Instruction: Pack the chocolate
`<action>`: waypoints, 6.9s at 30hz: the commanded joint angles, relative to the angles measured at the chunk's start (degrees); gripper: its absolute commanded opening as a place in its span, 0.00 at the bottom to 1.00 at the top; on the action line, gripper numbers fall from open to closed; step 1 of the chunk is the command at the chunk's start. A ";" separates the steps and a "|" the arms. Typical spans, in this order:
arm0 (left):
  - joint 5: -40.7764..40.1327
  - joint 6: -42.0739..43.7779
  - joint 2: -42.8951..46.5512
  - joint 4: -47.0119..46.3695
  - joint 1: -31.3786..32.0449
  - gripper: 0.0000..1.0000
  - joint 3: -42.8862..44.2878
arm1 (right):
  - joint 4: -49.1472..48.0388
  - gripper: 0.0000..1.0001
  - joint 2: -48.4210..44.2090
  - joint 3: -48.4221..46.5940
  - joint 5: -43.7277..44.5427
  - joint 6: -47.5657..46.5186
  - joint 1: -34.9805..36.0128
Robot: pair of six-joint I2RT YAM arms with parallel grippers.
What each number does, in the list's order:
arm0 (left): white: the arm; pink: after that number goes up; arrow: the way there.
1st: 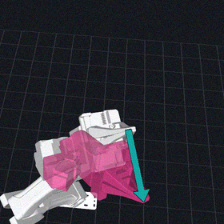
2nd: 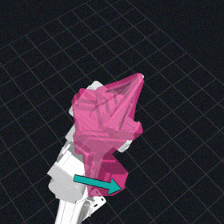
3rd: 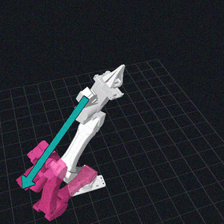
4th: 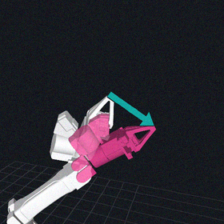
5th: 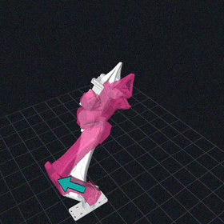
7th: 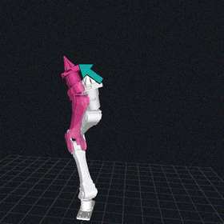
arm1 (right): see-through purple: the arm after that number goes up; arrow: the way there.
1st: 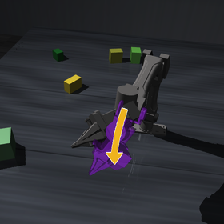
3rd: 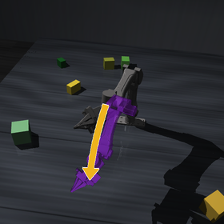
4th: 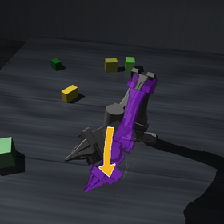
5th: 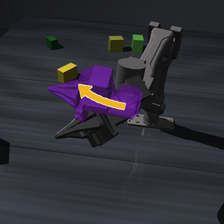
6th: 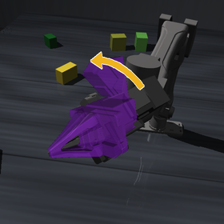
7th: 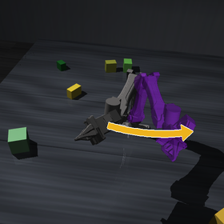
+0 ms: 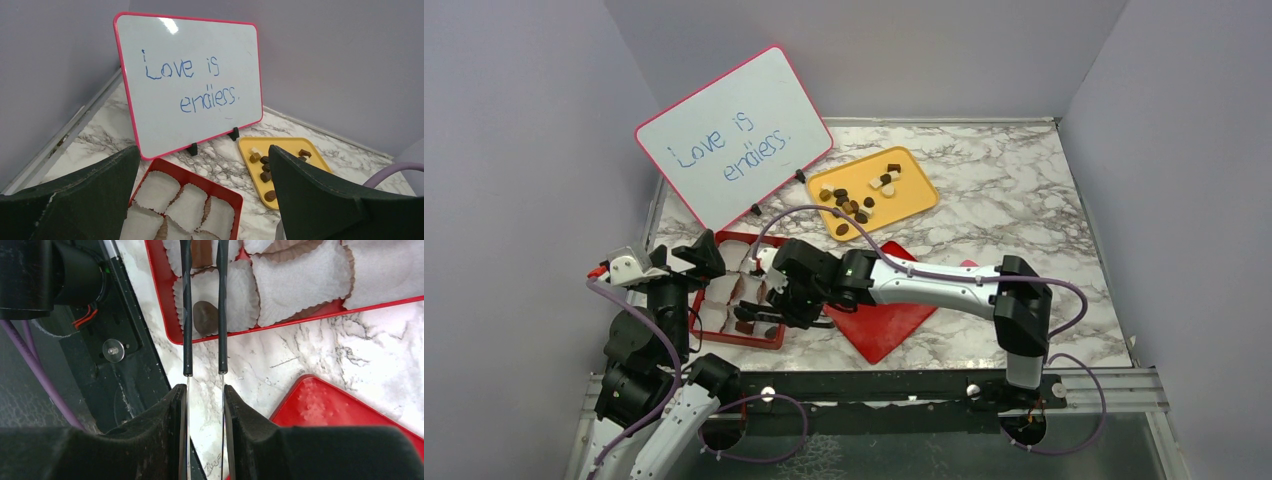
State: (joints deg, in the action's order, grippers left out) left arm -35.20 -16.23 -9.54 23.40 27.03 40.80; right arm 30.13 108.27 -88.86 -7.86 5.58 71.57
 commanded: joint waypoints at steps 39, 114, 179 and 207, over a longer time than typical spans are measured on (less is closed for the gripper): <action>13.75 -1.36 -5.31 -0.37 -0.04 0.99 -1.49 | 7.49 0.38 -12.24 9.41 24.95 -1.97 -28.25; 13.36 -1.20 -6.31 -0.85 -0.04 0.99 -1.58 | 2.09 0.19 -13.82 13.89 10.33 -2.03 -33.93; 0.14 2.71 -0.48 0.87 0.04 0.99 9.56 | -6.91 0.22 12.93 -10.92 -8.87 3.08 0.05; -1.28 3.08 -0.03 1.24 0.13 0.99 9.83 | -3.70 0.36 12.63 -13.09 -3.26 0.94 0.50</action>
State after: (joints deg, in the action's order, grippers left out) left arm -34.87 -14.04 -10.28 24.18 27.03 49.52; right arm 25.23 122.48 -100.16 -14.33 7.88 71.48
